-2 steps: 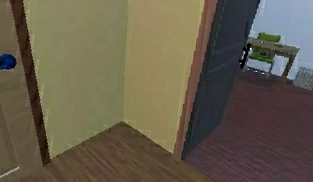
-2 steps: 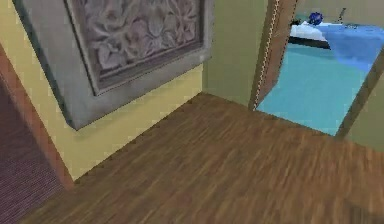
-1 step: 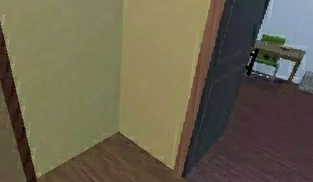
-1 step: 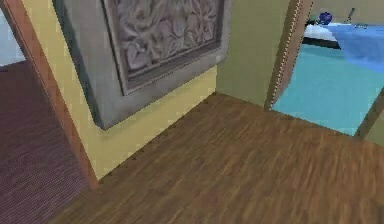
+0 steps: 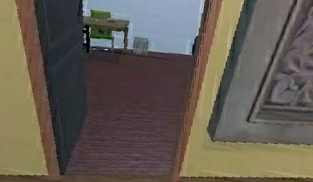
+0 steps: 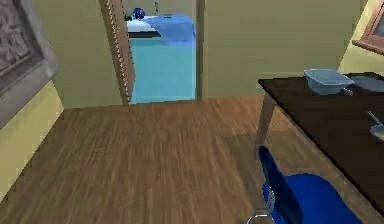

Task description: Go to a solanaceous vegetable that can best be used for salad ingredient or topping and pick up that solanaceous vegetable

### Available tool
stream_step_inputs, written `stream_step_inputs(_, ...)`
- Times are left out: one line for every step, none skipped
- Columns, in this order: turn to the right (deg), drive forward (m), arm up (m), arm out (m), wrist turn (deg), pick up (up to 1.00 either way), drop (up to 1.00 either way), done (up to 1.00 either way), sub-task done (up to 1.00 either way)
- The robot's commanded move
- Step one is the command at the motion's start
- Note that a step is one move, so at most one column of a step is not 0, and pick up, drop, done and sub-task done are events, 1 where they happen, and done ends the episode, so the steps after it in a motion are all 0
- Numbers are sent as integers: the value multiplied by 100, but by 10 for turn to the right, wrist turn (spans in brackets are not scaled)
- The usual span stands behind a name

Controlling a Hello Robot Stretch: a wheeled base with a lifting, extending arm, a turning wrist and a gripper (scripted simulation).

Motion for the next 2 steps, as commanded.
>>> stream_step_inputs(450,0,0,0,0,0,0,0,0)
stream_step_inputs(450,0,0,0,0,0,0,0,0)
